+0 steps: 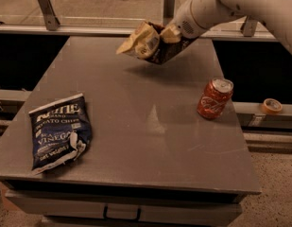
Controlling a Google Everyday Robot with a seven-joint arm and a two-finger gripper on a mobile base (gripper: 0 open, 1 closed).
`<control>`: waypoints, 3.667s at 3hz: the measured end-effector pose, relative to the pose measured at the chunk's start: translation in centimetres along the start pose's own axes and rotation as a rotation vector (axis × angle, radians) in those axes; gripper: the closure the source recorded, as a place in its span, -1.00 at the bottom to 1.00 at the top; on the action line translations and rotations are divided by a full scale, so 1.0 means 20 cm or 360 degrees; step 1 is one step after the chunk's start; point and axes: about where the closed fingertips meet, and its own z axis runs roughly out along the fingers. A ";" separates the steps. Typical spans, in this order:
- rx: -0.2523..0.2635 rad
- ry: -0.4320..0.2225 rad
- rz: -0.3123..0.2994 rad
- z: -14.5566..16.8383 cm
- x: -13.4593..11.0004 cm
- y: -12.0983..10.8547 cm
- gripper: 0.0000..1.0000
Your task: Move brown chip bag near coke can
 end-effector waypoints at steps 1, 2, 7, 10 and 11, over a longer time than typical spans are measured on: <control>-0.0014 0.0132 0.0061 -0.09 0.08 0.04 1.00; -0.0053 0.0268 0.0112 -0.17 0.15 0.09 1.00; -0.0027 0.0619 0.0242 -0.46 0.35 0.19 -0.74; -0.0035 0.0445 0.0297 -0.45 0.34 0.07 -1.00; 0.0049 0.0220 0.0298 -0.62 0.28 -0.17 -1.00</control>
Offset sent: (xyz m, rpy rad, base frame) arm -0.0639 -0.0453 -0.0071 -0.1306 0.2416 -0.1170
